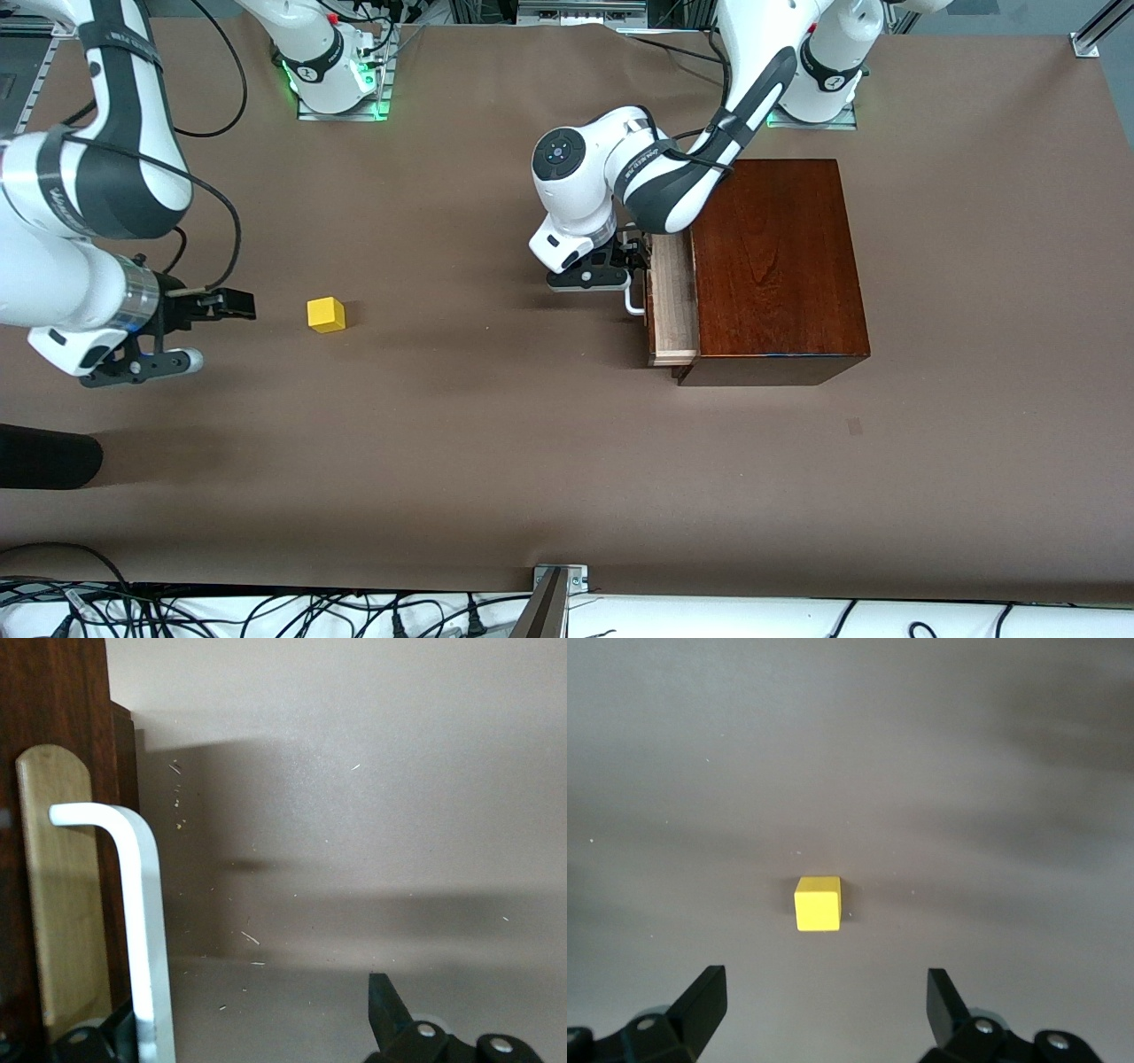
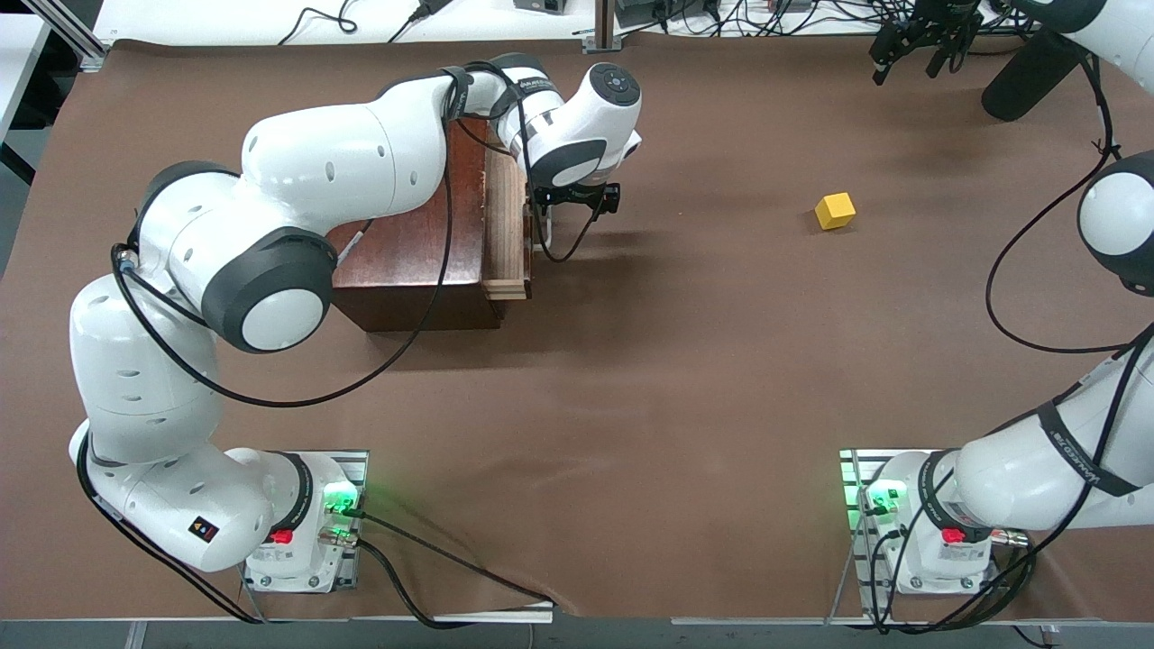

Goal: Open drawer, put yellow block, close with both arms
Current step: 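Pull the drawer open with the left gripper while the right gripper reaches the cube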

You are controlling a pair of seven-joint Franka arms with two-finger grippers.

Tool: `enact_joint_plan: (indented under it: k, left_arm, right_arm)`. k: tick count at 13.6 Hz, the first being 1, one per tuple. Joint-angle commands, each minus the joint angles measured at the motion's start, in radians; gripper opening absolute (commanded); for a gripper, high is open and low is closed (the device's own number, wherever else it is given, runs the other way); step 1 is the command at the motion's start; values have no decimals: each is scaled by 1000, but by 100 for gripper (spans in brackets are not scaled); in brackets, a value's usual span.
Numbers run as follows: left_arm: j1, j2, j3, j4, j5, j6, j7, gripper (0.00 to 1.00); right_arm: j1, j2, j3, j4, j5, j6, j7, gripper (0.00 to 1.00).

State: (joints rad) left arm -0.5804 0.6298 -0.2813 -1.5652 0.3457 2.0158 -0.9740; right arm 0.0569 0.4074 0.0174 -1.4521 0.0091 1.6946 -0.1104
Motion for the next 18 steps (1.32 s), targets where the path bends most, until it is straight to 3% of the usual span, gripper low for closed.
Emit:
enact_joint_plan:
  k: [1, 6, 10, 15, 18]
  left_arm:
    - [-25, 57, -2, 105, -27, 12, 0, 100]
    - [-38, 76, -1, 126, -40, 24, -17, 100]
    - [-38, 65, -1, 151, -39, 21, -18, 100]
    - [-19, -28, 1, 189, -37, -86, -3, 100]
    - [22, -103, -2, 191, -39, -204, 20, 100]
  right_arm:
    - [3, -22, 13, -111, 37, 112, -15, 100]
    - [3, -28, 30, -318, 38, 357, -15, 100]
    - [3, -58, 45, -551, 37, 603, -17, 100]
    - [4, -33, 56, -691, 34, 790, -20, 100]
    - [4, -19, 55, -720, 31, 810, -26, 100]
